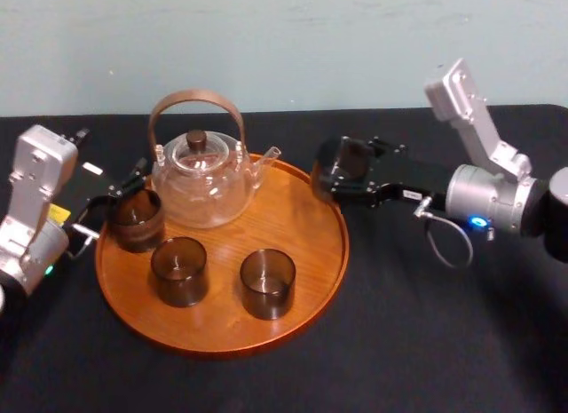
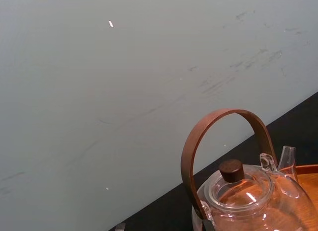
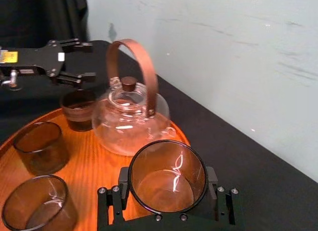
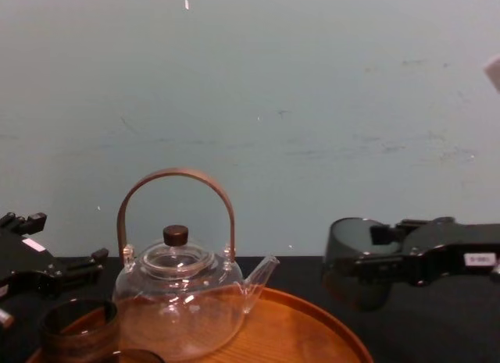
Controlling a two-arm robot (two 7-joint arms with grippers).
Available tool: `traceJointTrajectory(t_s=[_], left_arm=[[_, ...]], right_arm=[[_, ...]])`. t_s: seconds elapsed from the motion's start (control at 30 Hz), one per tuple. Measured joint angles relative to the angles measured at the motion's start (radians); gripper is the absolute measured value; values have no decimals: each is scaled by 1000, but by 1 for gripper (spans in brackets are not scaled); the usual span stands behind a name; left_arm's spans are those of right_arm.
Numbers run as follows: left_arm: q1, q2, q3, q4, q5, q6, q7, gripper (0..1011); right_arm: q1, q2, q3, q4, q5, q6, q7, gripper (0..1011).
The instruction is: Pick up the glass from the table and place it on the tray.
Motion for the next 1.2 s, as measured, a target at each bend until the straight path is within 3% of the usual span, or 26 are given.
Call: traceJointTrajectory(t_s=[0.5,1.2], left_arm=[[0,0,0,0,0,0,0,1001],[0,0,0,0,0,0,0,1001]], right_arm=[[43,-50,-85,77,-19,-50,40,903],[64,-93,-129,182,-41,-80,52,903]])
